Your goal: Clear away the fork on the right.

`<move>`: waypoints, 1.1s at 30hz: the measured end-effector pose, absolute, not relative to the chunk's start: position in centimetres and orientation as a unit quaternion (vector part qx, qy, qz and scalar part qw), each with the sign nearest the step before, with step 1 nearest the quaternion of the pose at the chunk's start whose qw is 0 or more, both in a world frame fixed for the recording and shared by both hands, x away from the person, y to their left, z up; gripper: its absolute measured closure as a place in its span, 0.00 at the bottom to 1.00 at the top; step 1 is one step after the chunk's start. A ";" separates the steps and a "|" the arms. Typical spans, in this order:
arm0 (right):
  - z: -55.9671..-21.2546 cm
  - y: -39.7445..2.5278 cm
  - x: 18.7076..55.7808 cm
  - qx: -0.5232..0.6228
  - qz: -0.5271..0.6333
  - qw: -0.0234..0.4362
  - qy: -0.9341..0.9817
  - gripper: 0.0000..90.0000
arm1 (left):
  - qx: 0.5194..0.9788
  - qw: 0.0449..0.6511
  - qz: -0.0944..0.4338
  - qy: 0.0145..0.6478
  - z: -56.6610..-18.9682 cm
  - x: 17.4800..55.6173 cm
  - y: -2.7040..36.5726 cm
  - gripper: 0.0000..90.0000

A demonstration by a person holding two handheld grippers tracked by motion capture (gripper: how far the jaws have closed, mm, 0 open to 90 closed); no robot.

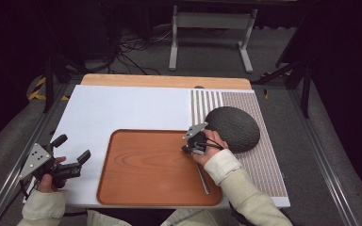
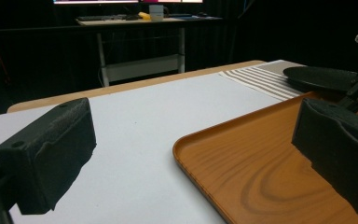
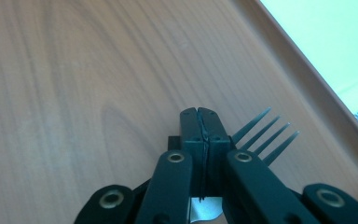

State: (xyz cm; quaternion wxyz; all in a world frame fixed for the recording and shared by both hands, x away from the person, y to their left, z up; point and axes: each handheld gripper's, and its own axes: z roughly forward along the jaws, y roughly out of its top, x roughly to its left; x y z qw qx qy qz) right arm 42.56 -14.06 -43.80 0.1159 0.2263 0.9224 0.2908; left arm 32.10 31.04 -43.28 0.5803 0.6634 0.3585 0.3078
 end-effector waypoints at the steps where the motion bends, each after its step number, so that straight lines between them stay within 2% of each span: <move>1: -43.8 -14.2 42.6 0.231 0.290 0.117 0.921 1.00 | 0.663 0.580 0.308 0.358 -43.3 32.1 31.0 0.00; 33: -43.6 -17.3 43.0 0.268 0.286 0.136 0.910 1.00 | 0.665 0.579 0.307 0.359 -43.3 32.1 31.0 0.00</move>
